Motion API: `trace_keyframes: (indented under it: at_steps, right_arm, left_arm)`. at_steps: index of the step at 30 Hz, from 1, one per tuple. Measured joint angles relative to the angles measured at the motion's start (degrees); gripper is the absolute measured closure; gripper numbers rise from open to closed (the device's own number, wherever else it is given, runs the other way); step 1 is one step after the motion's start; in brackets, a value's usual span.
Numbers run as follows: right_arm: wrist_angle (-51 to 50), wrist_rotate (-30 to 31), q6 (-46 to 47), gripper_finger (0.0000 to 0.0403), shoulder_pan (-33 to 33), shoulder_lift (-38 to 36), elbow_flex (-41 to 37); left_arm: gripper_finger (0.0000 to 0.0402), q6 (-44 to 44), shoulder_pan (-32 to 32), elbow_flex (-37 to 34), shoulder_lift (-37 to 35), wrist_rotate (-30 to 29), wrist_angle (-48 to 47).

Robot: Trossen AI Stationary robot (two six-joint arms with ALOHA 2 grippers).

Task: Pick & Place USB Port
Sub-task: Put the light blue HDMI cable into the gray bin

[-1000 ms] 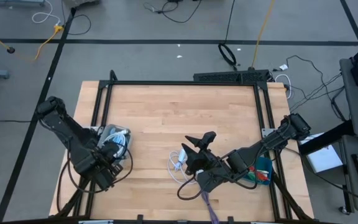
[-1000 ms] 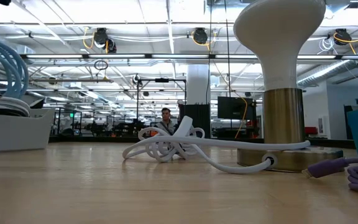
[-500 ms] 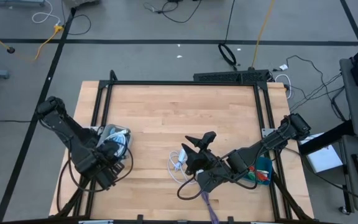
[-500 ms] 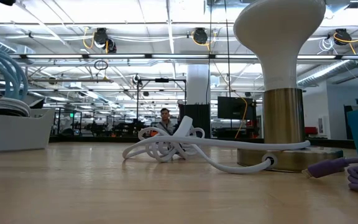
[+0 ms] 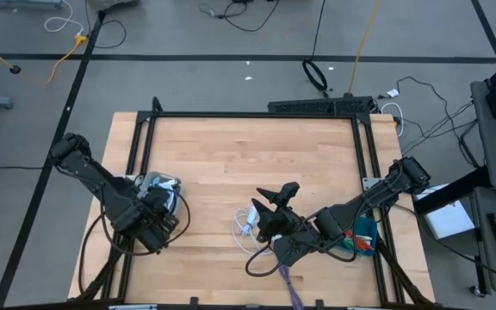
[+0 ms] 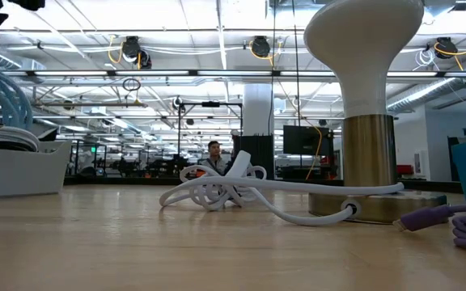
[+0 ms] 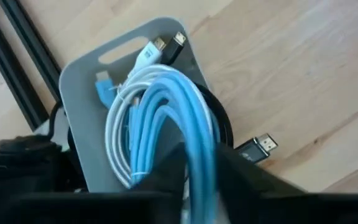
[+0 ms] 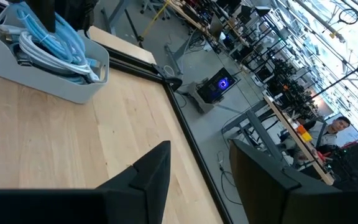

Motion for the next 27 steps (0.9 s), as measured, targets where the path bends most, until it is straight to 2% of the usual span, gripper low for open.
trace_keyframes:
  at_steps: [1,2,3,10,27]
  right_arm:
    - [-0.02,0.00,-0.02,0.0248,0.00,0.00,0.00]
    - [-0.02,0.00,-0.04,0.0248,0.00,0.00,0.00]
    - [-0.02,0.00,-0.04,0.0248,0.00,0.00,0.00]
    - [0.02,-2.99,0.00,0.0248,0.01,0.00,0.00]
    - [0.00,-2.97,0.02,0.0248,0.02,0.00,0.00]
  left_arm:
    - [0.0348,-0.37,0.00,-0.11,0.00,0.39,0.13]
    - [0.0368,-0.37,-0.02,-0.30,0.00,0.77,0.13]
    - [0.0370,-0.39,-0.04,-0.52,0.00,0.86,-0.03]
    - [0.0370,-0.43,-0.28,-1.61,0.09,-2.32,0.04]
    - [0.0370,-0.88,2.60,-1.77,0.26,-6.59,0.04]
